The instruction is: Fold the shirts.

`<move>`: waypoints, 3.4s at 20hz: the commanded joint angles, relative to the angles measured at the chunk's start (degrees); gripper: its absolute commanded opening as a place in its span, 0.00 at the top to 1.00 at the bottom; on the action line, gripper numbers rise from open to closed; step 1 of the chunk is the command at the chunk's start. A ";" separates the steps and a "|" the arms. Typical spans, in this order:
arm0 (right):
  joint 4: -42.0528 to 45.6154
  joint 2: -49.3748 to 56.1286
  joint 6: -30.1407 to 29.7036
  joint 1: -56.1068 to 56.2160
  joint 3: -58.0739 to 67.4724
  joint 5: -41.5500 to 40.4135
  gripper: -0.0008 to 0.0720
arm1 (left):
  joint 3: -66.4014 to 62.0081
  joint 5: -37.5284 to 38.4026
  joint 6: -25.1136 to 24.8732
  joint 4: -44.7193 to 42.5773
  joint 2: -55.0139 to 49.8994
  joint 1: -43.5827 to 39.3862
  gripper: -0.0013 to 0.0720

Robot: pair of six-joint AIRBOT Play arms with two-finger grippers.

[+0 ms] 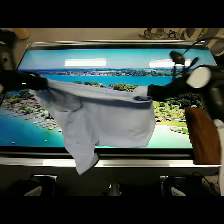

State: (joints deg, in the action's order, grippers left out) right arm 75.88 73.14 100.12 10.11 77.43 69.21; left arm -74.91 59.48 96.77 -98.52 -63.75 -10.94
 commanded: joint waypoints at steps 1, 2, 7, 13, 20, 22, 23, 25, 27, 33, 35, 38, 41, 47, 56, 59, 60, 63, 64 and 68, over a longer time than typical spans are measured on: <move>-11.76 13.14 2.89 0.07 -3.39 -13.51 0.96 | 4.13 -2.82 4.39 4.57 -11.74 2.25 0.93; -15.76 15.39 2.99 0.07 -3.39 -13.42 0.96 | 4.13 -2.38 4.42 7.34 -13.86 2.47 0.93; -22.49 17.29 -1.53 -1.60 -0.17 -10.97 0.34 | 1.90 1.79 -0.44 20.55 -17.14 3.93 0.14; -10.01 10.80 -6.34 -18.45 3.48 15.89 0.18 | 4.50 18.56 -7.02 22.73 -9.03 20.81 0.19; -10.38 10.12 -10.25 -19.12 -10.16 11.76 0.22 | 37.75 4.35 -13.42 32.89 -4.13 23.34 0.19; -10.71 10.12 -10.19 -19.12 -10.38 11.47 0.22 | 38.77 0.70 -14.56 37.48 -4.87 23.10 0.19; -10.71 10.12 -10.19 -19.12 -10.73 11.17 0.22 | 38.77 -0.57 -14.53 38.71 -5.40 22.64 0.19; -10.84 10.12 -10.16 -19.12 -12.81 9.68 0.22 | 38.77 -2.25 -14.49 39.71 -6.86 21.18 0.19; -12.13 10.12 -10.21 -19.12 -16.41 7.50 0.22 | 38.73 -3.30 -14.27 39.69 -7.89 20.13 0.55; -22.21 13.20 -13.92 -17.66 -23.87 -0.15 0.22 | 36.24 -3.39 -14.32 39.87 -4.72 20.15 0.93; -22.08 15.76 -13.84 -13.99 -23.87 -3.02 0.22 | 35.78 -2.91 -14.29 39.91 -2.51 20.15 0.93; -23.23 16.61 -13.14 -9.40 -22.67 -7.61 0.96 | 35.45 -2.23 -14.36 39.89 1.73 20.15 0.93; -20.46 11.28 -17.27 -9.42 -13.46 0.31 0.97 | 27.21 -2.14 -15.56 39.06 9.38 20.26 0.93; 4.63 -20.65 -13.51 -9.42 22.05 -5.05 0.97 | -22.18 -11.41 -14.49 33.66 23.26 20.26 0.93; 10.91 -37.22 -8.02 -9.42 26.43 -0.44 0.97 | -37.11 5.75 -5.27 28.50 26.23 20.26 0.93; 12.46 -32.54 -8.76 -9.42 26.43 7.43 0.97 | -36.89 13.29 -7.08 27.10 21.99 20.26 0.93; 13.09 -29.64 -9.81 -9.42 26.36 11.50 0.97 | -35.87 15.76 -7.72 27.12 19.96 20.26 0.93; 13.03 -17.05 -10.62 -9.40 25.97 20.87 0.97 | -27.06 18.21 -9.92 27.10 14.08 20.26 0.93; 11.96 -11.98 -10.75 -9.40 24.83 21.68 0.97 | -22.29 17.81 -10.58 27.10 11.82 20.24 0.93; 6.99 8.07 -11.85 -9.18 18.03 18.01 0.97 | -2.10 7.65 -13.05 27.15 1.25 19.78 0.93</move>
State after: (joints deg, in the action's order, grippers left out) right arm 85.67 68.45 88.99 0.78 98.98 87.11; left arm -88.95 73.01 86.11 -71.11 -55.72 9.10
